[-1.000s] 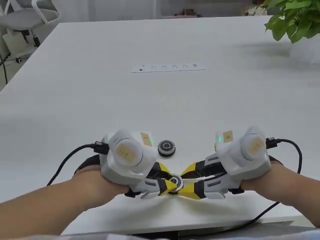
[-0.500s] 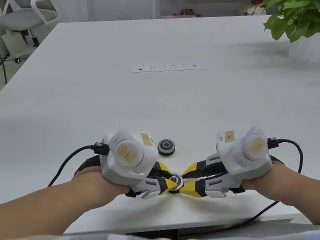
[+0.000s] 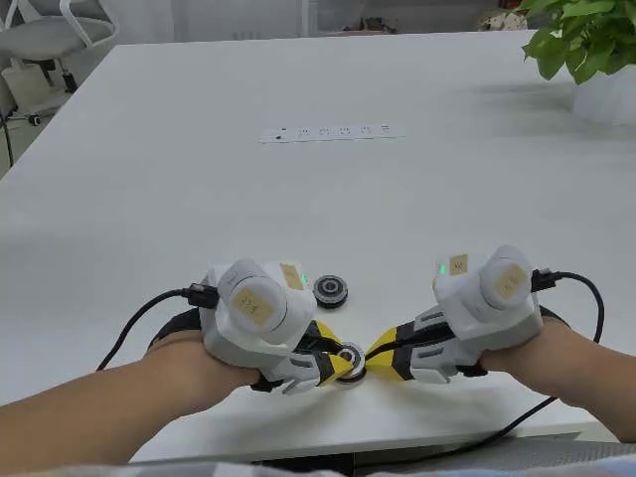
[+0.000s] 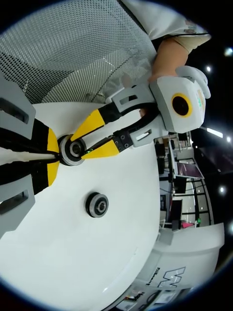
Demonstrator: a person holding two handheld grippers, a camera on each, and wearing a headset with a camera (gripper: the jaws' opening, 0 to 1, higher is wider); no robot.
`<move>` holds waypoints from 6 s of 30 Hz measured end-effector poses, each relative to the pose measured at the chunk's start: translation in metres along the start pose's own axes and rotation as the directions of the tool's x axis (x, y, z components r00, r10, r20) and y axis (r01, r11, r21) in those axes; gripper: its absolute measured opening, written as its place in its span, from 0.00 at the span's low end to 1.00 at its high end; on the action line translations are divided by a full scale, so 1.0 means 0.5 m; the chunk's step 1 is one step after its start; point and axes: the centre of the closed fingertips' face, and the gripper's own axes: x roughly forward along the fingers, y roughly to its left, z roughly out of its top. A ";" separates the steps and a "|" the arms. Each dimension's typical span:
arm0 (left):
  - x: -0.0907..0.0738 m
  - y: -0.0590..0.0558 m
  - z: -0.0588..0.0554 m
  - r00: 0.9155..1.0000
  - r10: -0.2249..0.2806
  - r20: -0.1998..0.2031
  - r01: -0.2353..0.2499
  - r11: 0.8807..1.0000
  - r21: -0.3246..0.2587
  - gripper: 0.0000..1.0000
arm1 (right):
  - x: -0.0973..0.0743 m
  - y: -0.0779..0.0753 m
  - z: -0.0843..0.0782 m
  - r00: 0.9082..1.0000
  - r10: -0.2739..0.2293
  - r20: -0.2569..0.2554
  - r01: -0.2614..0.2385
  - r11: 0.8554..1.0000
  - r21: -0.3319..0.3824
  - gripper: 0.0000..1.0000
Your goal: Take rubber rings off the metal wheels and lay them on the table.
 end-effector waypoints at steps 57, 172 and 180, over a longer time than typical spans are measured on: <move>0.003 0.001 0.001 1.000 0.000 0.005 0.000 1.000 -0.004 0.13 | 0.006 0.015 0.008 1.000 0.018 0.012 -0.017 0.999 -0.044 0.16; 0.006 0.003 0.002 0.999 0.045 0.002 -0.045 0.999 -0.029 0.12 | -0.016 0.010 0.037 0.980 0.032 0.195 -0.112 0.904 0.412 0.00; 0.008 0.001 0.004 0.999 0.046 0.006 -0.046 0.999 -0.026 0.12 | -0.018 0.030 0.069 0.968 0.080 0.236 -0.164 0.918 0.361 0.00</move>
